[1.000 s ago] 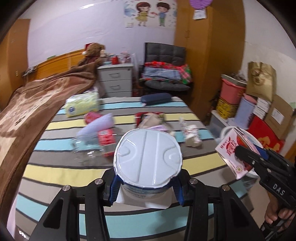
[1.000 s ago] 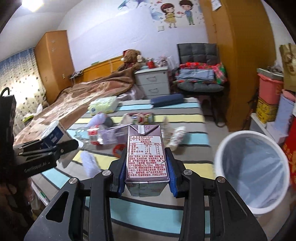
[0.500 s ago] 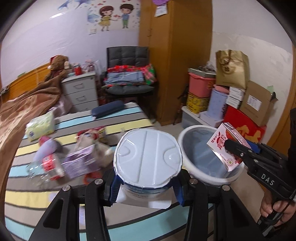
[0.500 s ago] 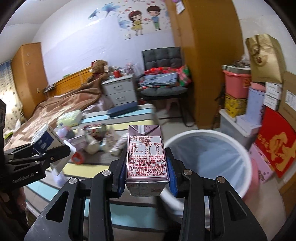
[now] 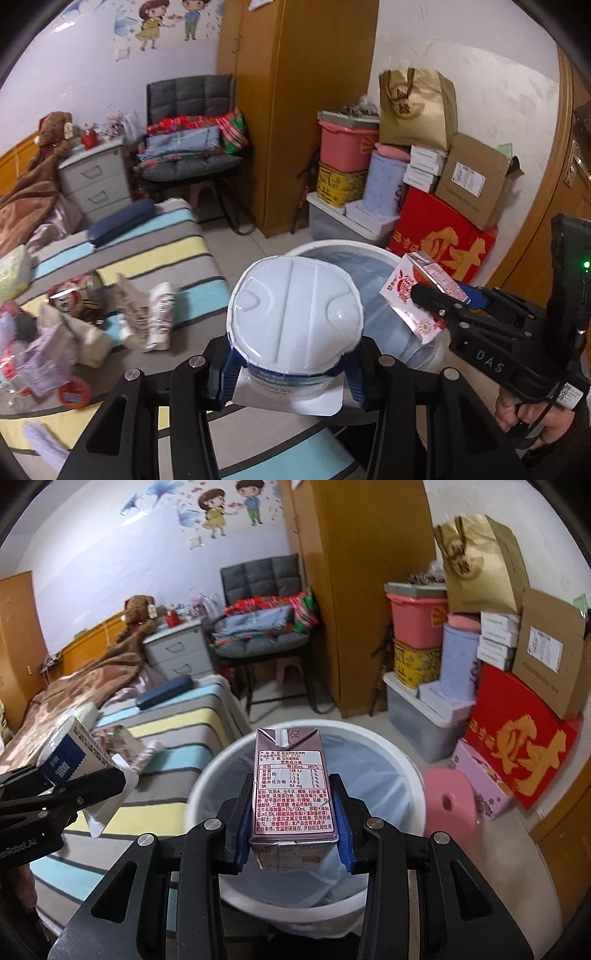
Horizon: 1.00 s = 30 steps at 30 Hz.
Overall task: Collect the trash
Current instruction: 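Carry the pink carton over the white bin and open the right tool, then move both tools back over the table toward the remaining trash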
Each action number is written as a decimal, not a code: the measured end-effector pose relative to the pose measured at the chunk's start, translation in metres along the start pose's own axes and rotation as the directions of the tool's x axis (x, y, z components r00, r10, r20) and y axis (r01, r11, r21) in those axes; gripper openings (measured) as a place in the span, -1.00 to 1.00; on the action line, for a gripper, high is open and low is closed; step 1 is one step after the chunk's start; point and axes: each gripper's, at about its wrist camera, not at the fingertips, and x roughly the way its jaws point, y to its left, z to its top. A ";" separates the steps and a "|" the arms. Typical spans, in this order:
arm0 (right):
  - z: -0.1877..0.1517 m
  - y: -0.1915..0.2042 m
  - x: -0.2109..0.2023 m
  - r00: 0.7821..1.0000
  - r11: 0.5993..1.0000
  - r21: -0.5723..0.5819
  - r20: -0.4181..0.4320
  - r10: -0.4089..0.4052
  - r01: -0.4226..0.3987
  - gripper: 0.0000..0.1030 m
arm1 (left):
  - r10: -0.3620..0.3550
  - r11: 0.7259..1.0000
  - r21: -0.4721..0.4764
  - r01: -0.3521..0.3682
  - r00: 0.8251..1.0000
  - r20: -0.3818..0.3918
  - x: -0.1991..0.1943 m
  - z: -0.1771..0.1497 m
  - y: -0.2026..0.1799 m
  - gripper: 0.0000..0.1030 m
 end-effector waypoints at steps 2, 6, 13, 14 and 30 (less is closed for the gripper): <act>-0.002 -0.006 0.008 1.000 1.000 -0.003 -0.026 -0.017 0.017 -0.26 | -0.007 1.000 0.016 0.007 1.000 -0.004 0.010 0.002 -0.008 -0.06; -0.004 -0.014 0.018 0.997 0.999 -0.007 -0.067 -0.037 0.037 -0.25 | -0.020 1.000 0.022 0.021 0.999 -0.043 0.032 0.003 -0.017 -0.06; -0.004 -0.025 0.027 0.995 0.999 0.007 -0.093 -0.048 0.048 -0.07 | -0.033 0.999 -0.004 0.033 0.997 -0.071 0.050 0.001 -0.017 0.03; -0.003 -0.026 0.027 0.995 0.999 0.011 -0.091 -0.050 0.051 0.16 | -0.033 0.999 -0.005 0.032 0.997 -0.070 0.051 0.000 -0.017 0.16; 0.000 -0.019 0.012 0.998 0.998 0.031 -0.040 -0.053 0.054 0.30 | 0.009 0.999 -0.040 -0.010 1.000 -0.012 0.015 -0.004 0.005 0.30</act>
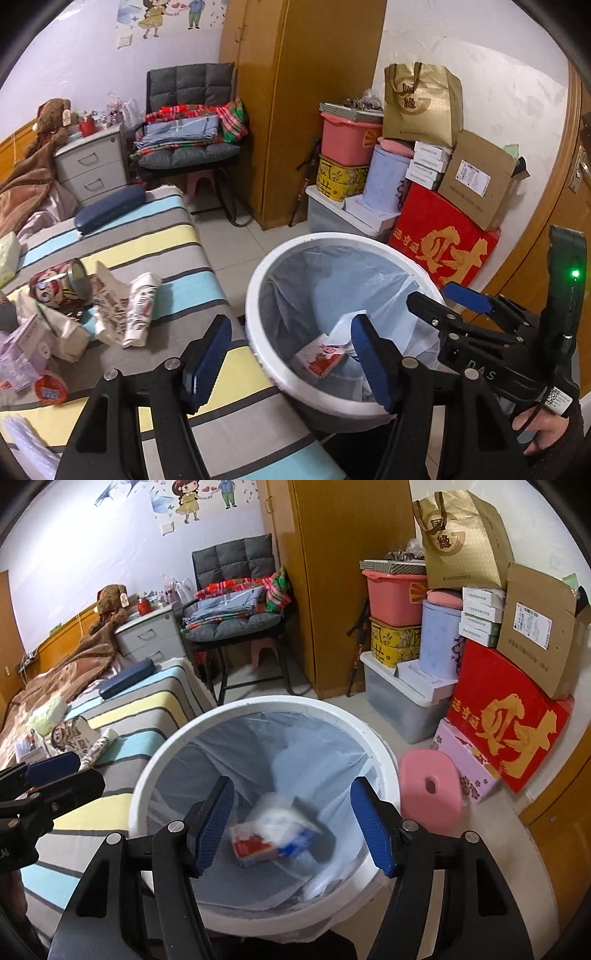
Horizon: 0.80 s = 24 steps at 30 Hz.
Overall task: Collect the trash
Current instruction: 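Move both tools back over the table toward the remaining trash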
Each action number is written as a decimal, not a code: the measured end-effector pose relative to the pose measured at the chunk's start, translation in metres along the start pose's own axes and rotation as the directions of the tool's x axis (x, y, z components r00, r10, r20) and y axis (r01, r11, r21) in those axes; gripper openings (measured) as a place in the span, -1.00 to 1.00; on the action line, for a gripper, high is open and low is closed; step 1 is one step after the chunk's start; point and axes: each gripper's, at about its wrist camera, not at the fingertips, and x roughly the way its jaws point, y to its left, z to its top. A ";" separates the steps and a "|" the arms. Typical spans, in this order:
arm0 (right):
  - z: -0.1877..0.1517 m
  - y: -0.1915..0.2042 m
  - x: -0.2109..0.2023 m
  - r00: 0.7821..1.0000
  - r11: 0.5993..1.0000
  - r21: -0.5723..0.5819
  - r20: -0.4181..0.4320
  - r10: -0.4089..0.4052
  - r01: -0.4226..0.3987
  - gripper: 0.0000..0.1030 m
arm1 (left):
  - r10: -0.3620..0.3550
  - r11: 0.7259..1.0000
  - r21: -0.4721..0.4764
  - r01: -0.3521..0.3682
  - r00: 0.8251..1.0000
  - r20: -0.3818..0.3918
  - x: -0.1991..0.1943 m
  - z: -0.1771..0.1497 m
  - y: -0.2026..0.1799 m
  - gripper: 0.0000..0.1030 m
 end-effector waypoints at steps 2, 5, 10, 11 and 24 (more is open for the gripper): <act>0.000 0.003 -0.003 1.000 1.000 0.000 0.013 0.004 -0.004 0.30 | 0.012 1.000 -0.003 -0.012 1.000 0.014 -0.008 -0.002 0.003 0.30; 0.000 0.009 -0.009 0.999 1.000 -0.001 0.031 0.013 -0.013 0.30 | 0.024 1.000 -0.018 -0.024 0.999 0.033 -0.022 -0.004 0.012 0.30; 0.001 0.023 -0.017 0.998 0.999 -0.021 0.062 0.034 -0.033 0.30 | 0.068 0.997 -0.034 -0.066 0.996 0.062 -0.041 -0.010 0.027 0.30; 0.001 0.026 -0.018 0.997 0.999 -0.025 0.067 0.040 -0.038 0.30 | 0.075 0.997 -0.037 -0.073 0.995 0.065 -0.044 -0.011 0.029 0.30; -0.002 0.071 -0.025 0.987 0.988 -0.094 0.090 0.132 -0.124 0.30 | 0.210 0.974 -0.108 -0.199 0.972 0.103 -0.092 -0.037 0.087 0.30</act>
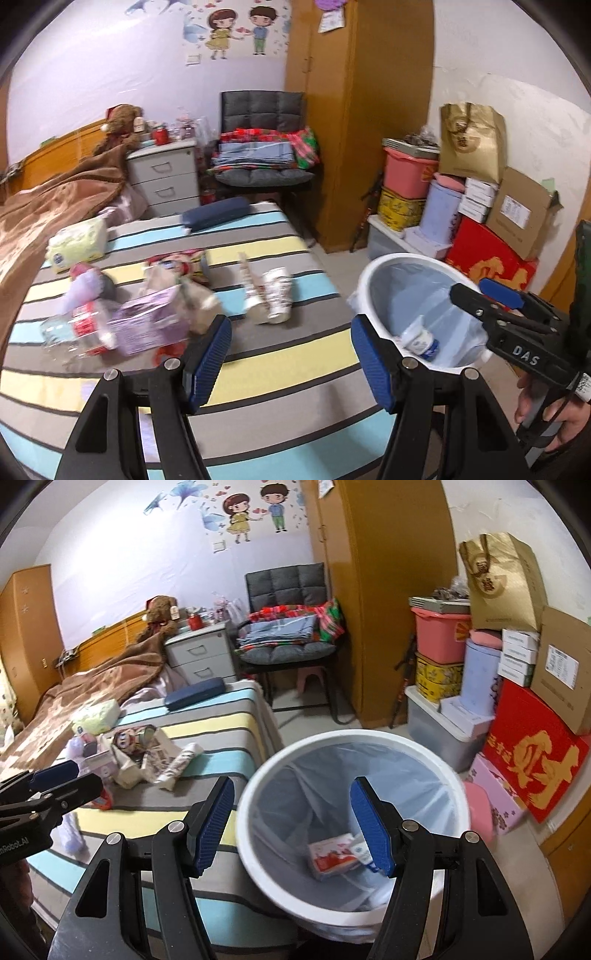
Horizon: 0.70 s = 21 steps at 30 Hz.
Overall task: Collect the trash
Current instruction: 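Move both tools back over the table toward the remaining trash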
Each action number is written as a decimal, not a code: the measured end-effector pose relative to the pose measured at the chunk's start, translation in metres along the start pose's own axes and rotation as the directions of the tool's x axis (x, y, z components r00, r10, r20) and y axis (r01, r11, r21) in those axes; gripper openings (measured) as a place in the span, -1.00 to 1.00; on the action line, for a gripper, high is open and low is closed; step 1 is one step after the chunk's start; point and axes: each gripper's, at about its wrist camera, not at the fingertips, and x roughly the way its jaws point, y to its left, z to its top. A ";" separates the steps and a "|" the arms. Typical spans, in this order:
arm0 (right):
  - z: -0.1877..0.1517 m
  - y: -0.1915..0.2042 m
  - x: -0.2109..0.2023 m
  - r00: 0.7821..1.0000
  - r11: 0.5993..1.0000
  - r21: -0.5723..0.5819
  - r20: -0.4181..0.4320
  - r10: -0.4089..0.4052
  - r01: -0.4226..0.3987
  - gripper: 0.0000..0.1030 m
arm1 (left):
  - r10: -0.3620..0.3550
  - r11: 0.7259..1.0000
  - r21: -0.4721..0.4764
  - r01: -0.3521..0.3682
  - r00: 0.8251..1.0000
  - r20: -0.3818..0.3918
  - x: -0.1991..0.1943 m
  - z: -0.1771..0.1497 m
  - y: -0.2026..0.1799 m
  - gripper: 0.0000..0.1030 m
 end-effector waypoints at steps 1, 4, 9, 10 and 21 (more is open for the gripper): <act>0.000 0.005 0.000 1.000 1.000 -0.005 0.000 0.005 -0.005 0.30 | 0.008 1.000 -0.010 -0.008 1.000 0.002 -0.001 -0.001 0.005 0.30; -0.001 0.016 0.002 1.000 0.999 -0.023 -0.006 0.022 -0.022 0.30 | 0.041 0.998 -0.045 -0.041 0.999 0.005 -0.007 -0.004 0.028 0.30; -0.001 0.039 0.010 0.998 0.997 -0.052 -0.020 0.057 -0.058 0.30 | 0.099 0.991 -0.095 -0.098 0.995 0.007 -0.015 -0.009 0.067 0.30; -0.001 0.044 0.012 0.998 0.996 -0.059 -0.024 0.063 -0.064 0.30 | 0.113 0.988 -0.103 -0.112 0.994 0.008 -0.017 -0.011 0.074 0.30; 0.005 0.089 0.036 0.992 0.988 -0.107 -0.071 0.105 -0.112 0.30 | 0.221 0.957 -0.192 -0.217 0.975 -0.003 -0.031 -0.017 0.154 0.30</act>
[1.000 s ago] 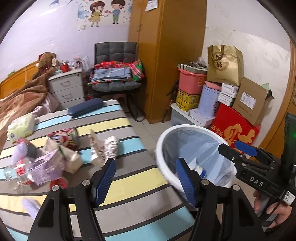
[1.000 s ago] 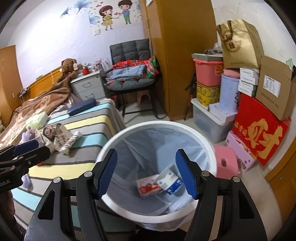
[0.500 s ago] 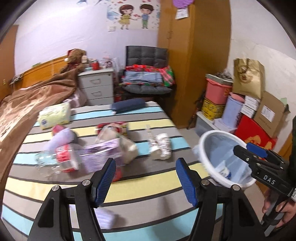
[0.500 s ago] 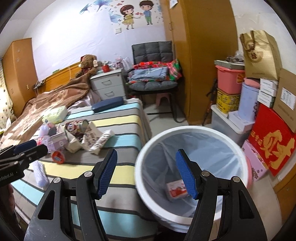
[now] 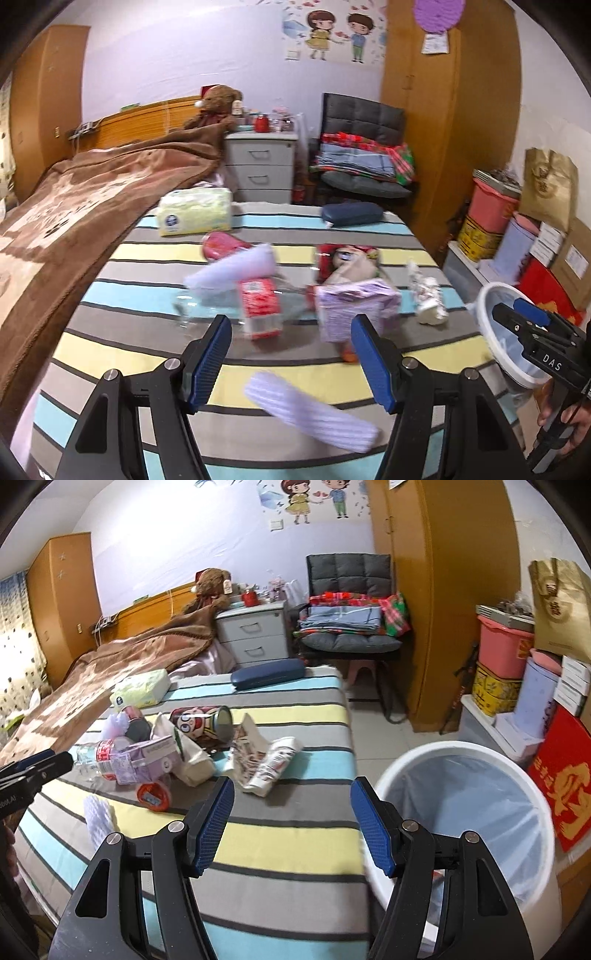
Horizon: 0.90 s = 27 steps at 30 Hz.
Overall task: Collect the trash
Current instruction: 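Move both tools back over the table toward the remaining trash, then grasp the red-label plastic bottle with left tool while right tool grasps the white paper cup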
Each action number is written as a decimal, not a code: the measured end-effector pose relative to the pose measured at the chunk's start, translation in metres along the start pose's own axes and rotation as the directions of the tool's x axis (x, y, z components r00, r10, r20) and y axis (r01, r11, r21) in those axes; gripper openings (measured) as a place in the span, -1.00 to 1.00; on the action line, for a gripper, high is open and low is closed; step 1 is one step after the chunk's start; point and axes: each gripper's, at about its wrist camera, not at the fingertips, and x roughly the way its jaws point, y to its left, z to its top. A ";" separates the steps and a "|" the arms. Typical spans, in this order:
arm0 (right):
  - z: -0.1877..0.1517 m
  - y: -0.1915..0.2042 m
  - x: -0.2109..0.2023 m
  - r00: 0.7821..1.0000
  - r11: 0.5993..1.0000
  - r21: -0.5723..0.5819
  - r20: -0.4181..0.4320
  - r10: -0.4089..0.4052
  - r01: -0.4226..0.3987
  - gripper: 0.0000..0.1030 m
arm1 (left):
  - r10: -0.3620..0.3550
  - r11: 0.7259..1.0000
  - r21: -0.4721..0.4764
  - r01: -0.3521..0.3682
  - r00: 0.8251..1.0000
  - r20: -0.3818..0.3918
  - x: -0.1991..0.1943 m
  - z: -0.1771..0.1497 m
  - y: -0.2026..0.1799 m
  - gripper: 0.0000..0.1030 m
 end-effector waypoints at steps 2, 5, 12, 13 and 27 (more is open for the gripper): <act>0.002 0.004 0.005 1.000 1.000 -0.009 -0.004 0.008 -0.008 0.30 | 0.004 1.000 -0.019 -0.005 1.000 -0.009 0.003 0.002 0.014 0.30; 0.004 0.011 0.013 1.000 1.000 -0.017 -0.020 0.007 -0.008 0.30 | 0.024 0.999 -0.039 -0.025 1.000 -0.021 0.010 0.004 0.034 0.30; 0.011 0.018 0.041 0.997 1.000 -0.028 -0.074 -0.008 0.006 0.30 | 0.050 0.998 -0.026 -0.051 0.998 -0.046 0.031 0.014 0.062 0.30; 0.011 0.018 0.044 0.996 1.000 -0.025 -0.084 -0.012 0.010 0.30 | 0.051 0.998 -0.027 -0.053 0.997 -0.051 0.035 0.015 0.065 0.30; 0.013 0.024 0.068 0.988 0.995 -0.070 -0.134 -0.082 0.073 0.30 | 0.012 0.997 0.083 -0.002 0.992 -0.128 0.087 0.027 0.073 0.30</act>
